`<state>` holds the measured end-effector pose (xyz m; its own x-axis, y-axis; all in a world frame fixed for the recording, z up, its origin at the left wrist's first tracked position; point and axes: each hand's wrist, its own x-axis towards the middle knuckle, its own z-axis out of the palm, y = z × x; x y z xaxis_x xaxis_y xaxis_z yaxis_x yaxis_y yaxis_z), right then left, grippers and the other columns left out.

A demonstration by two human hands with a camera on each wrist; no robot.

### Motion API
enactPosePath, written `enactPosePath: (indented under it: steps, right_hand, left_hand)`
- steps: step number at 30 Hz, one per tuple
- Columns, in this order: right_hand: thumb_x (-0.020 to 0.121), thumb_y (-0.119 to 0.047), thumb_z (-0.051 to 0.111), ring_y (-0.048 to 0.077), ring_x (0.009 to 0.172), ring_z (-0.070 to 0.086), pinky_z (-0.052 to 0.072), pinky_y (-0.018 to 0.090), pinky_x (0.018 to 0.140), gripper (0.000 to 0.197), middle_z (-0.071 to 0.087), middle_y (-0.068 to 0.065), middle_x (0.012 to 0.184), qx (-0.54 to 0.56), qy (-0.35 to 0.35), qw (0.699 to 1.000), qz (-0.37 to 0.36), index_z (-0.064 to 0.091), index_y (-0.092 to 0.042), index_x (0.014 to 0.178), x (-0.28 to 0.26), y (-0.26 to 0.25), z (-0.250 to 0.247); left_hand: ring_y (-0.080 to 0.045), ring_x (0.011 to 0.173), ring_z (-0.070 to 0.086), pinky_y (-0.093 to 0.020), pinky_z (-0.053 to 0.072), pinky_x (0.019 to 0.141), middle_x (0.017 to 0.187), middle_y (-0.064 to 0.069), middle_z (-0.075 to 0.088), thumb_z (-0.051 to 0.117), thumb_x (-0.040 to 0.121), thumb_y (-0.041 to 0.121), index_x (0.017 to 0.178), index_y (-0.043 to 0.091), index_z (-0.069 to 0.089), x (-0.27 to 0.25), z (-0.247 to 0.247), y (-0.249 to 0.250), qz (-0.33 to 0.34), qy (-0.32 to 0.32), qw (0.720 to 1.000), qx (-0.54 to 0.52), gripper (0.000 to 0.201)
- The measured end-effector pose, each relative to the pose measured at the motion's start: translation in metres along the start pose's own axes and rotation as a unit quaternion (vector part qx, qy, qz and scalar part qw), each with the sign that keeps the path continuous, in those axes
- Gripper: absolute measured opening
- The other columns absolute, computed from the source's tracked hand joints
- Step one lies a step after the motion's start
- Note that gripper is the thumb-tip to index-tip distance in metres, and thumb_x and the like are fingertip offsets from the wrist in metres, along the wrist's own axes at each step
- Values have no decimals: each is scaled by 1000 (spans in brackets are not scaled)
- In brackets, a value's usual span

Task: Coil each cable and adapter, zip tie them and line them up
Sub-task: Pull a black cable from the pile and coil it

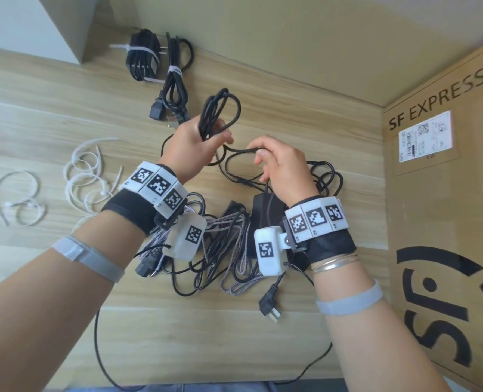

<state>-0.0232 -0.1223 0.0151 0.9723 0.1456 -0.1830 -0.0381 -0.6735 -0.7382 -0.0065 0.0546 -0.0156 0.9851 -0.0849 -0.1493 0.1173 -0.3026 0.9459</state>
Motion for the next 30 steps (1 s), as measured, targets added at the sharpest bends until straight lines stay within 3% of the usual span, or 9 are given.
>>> enactPosePath:
  steps: [4,8,14,17,19,22,26,28,30]
  right_hand:
    - [94,-3,46,-4,47,45,33,11,51,26,53,-8,70,-1,-59,998,-22,69,-14,98,4,-7,-4]
    - [91,-8,52,-13,54,47,31,7,54,17,52,-14,60,-65,-14,997,-37,66,-14,82,11,-9,-13]
    - [88,-9,57,-7,60,53,34,4,60,13,60,-11,66,-83,15,996,-27,68,-13,83,14,-8,-9]
    - [88,-10,58,7,72,57,37,12,64,11,62,-9,67,-68,23,997,-19,69,-11,88,15,-13,-12]
    - [89,-15,59,11,74,58,39,20,66,10,65,-6,71,-78,24,996,-21,69,-11,88,15,-15,-14]
    - [89,-20,60,13,69,55,38,27,65,11,63,-8,68,-117,23,993,-21,69,-13,88,14,-13,-12]
    - [89,-17,60,22,70,56,43,34,67,11,63,0,71,-116,59,991,-31,68,-10,87,9,-7,-2]
    - [90,-13,58,17,66,55,44,32,66,11,64,3,73,-103,71,992,-31,67,-7,87,7,-6,2]
    - [91,-10,54,-3,54,49,39,13,58,13,65,0,73,-85,63,994,-17,67,-7,93,7,-8,2]
  left_hand:
    - [-7,42,44,-26,38,53,51,5,50,57,91,26,92,16,61,-4,4,-2,-9,-72,997,31,10]
    - [-10,44,44,-22,37,52,56,-11,54,53,93,25,89,11,67,-8,0,4,4,-170,985,28,21]
    - [-10,76,56,-22,40,70,89,-2,67,54,92,26,92,14,69,-10,6,10,3,-208,968,137,19]
    - [-12,67,59,-28,44,69,66,11,67,54,92,22,73,24,60,-12,7,13,1,-181,980,79,20]
    - [-11,52,57,-20,44,57,55,13,64,54,92,17,73,21,54,-14,9,14,-7,-190,981,29,20]
    - [-7,43,56,-16,43,45,60,5,64,56,90,7,79,14,51,-14,11,13,-47,-220,974,-39,14]
    - [-11,55,66,-22,55,54,59,0,68,52,89,-3,82,7,51,-15,11,9,-129,-248,951,-134,13]
    - [-6,43,55,-21,48,47,50,4,62,53,90,4,77,10,52,-15,11,9,-117,-227,962,-97,14]
    - [-6,37,42,-21,39,42,42,6,49,55,91,15,71,14,51,-11,13,7,-113,-165,978,-54,20]
